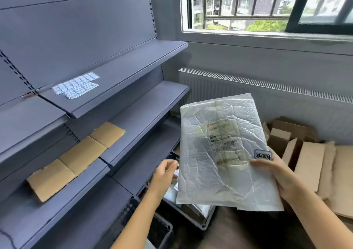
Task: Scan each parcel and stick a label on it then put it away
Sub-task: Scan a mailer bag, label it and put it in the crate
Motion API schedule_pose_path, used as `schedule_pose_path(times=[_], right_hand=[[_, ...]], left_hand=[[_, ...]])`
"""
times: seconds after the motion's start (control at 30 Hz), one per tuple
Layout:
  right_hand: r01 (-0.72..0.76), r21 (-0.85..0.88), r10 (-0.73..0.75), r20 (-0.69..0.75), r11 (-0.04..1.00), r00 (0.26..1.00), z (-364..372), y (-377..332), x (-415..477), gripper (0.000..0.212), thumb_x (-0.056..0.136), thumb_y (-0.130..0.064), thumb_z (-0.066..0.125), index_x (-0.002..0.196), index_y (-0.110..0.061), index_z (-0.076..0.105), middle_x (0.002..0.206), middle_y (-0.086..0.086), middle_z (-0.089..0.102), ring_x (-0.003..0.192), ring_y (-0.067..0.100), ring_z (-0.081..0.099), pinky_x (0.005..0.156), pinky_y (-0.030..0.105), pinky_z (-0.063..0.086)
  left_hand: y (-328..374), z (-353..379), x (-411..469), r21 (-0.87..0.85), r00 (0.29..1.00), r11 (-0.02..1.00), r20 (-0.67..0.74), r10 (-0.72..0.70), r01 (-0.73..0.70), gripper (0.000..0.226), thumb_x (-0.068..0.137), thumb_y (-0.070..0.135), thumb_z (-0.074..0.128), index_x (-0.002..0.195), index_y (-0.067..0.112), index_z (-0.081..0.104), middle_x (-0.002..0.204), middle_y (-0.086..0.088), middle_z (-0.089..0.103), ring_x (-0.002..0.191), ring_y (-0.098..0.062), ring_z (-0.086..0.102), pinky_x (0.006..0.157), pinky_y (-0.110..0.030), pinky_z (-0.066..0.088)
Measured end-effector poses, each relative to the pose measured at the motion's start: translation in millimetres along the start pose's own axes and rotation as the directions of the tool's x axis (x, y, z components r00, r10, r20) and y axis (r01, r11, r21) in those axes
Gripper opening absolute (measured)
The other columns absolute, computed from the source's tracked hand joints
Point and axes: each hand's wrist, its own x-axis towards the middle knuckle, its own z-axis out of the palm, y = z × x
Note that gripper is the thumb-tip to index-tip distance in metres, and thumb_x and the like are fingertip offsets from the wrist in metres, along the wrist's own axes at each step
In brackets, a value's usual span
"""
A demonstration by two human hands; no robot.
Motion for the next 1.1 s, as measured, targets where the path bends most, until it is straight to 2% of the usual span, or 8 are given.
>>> schedule_pose_path(times=[0.13, 0.27, 0.33, 0.53, 0.67, 0.87, 1.0, 1.1], right_hand=[[-0.019, -0.055, 0.021, 0.039, 0.998, 0.999, 20, -4, 55, 0.091, 0.034, -0.018, 0.089, 0.119, -0.014, 0.056, 0.105, 0.020, 0.067, 0.085, 0.033, 0.066, 0.074, 0.046, 0.056], [-0.018, -0.044, 0.021, 0.080, 0.999, 0.997, 44, -16, 113, 0.063, 0.054, -0.005, 0.073, 0.115, -0.013, 0.057, 0.098, 0.018, 0.069, 0.077, 0.029, 0.068, 0.068, 0.042, 0.058], [-0.014, -0.051, 0.019, 0.089, 0.999, 0.996, 52, -23, 140, 0.059, 0.056, -0.003, 0.069, 0.113, -0.010, 0.057, 0.093, 0.017, 0.070, 0.071, 0.026, 0.069, 0.062, 0.037, 0.059], [-0.035, -0.058, 0.043, 0.147, 0.998, 0.988, 67, -32, 185, 0.055, 0.062, 0.006, 0.068, 0.113, -0.013, 0.060, 0.094, 0.018, 0.071, 0.070, 0.030, 0.070, 0.058, 0.042, 0.058], [-0.059, -0.107, 0.082, 0.226, 0.993, 0.971, 80, -36, 227, 0.041, 0.073, 0.007, 0.064, 0.110, -0.011, 0.061, 0.091, 0.020, 0.071, 0.069, 0.031, 0.070, 0.056, 0.039, 0.056], [-0.203, -0.305, 0.305, 0.335, 0.931, 0.892, 92, -18, 305, 0.057, 0.063, -0.013, 0.082, 0.112, -0.001, 0.055, 0.094, 0.018, 0.069, 0.077, 0.026, 0.067, 0.067, 0.036, 0.055], [-0.284, -0.423, 0.444, 0.348, 0.860, 0.826, 99, -2, 345, 0.025, 0.088, -0.015, 0.064, 0.103, 0.002, 0.054, 0.055, 0.000, 0.061, 0.044, 0.007, 0.056, 0.041, 0.015, 0.041], [-0.269, -0.511, 0.474, 0.326, 0.816, 0.818, 100, 14, 373, 0.045, 0.081, -0.037, 0.069, 0.101, 0.001, 0.058, 0.071, 0.006, 0.058, 0.064, 0.018, 0.052, 0.055, 0.023, 0.040]], left_hand=[[1, -19, 39, 0.067, 1.000, 0.998, -0.015, -0.004, 0.005, 0.016, 0.098, 0.034, 0.046, 0.101, 0.023, 0.058, 0.099, 0.007, 0.063, 0.079, -0.008, 0.059, 0.067, -0.017, 0.044], [12, -27, 90, 0.082, 0.996, 0.996, 0.081, -0.039, 0.032, 0.023, 0.096, 0.041, 0.048, 0.100, 0.020, 0.056, 0.097, 0.005, 0.065, 0.088, -0.008, 0.062, 0.073, -0.017, 0.049], [20, -29, 117, -0.026, 0.992, 0.997, 0.109, -0.069, 0.072, 0.027, 0.095, 0.039, 0.050, 0.100, 0.014, 0.056, 0.098, -0.002, 0.066, 0.088, -0.014, 0.063, 0.083, -0.032, 0.051], [31, -29, 159, -0.374, 0.983, 0.911, 0.116, -0.140, 0.174, 0.015, 0.092, 0.009, 0.058, 0.106, 0.006, 0.055, 0.097, -0.008, 0.070, 0.085, -0.021, 0.069, 0.079, -0.038, 0.057], [28, -35, 182, -0.472, 0.982, 0.864, 0.026, -0.185, 0.175, 0.023, 0.088, 0.000, 0.060, 0.110, 0.001, 0.053, 0.097, -0.013, 0.070, 0.083, -0.025, 0.069, 0.070, -0.036, 0.057], [5, -44, 186, -0.527, 0.946, 0.839, -0.183, -0.266, 0.134, 0.031, 0.088, -0.003, 0.058, 0.117, 0.007, 0.052, 0.106, -0.009, 0.067, 0.095, -0.022, 0.066, 0.083, -0.034, 0.055], [-17, -33, 174, -0.607, 0.874, 0.786, -0.312, -0.372, 0.118, 0.049, 0.088, -0.006, 0.056, 0.130, 0.011, 0.040, 0.104, 0.000, 0.062, 0.090, -0.009, 0.062, 0.065, -0.015, 0.053], [-30, -19, 172, -0.649, 0.808, 0.757, -0.408, -0.426, 0.072, 0.042, 0.088, -0.010, 0.054, 0.126, 0.005, 0.043, 0.092, 0.005, 0.061, 0.082, -0.006, 0.059, 0.059, -0.012, 0.050]])
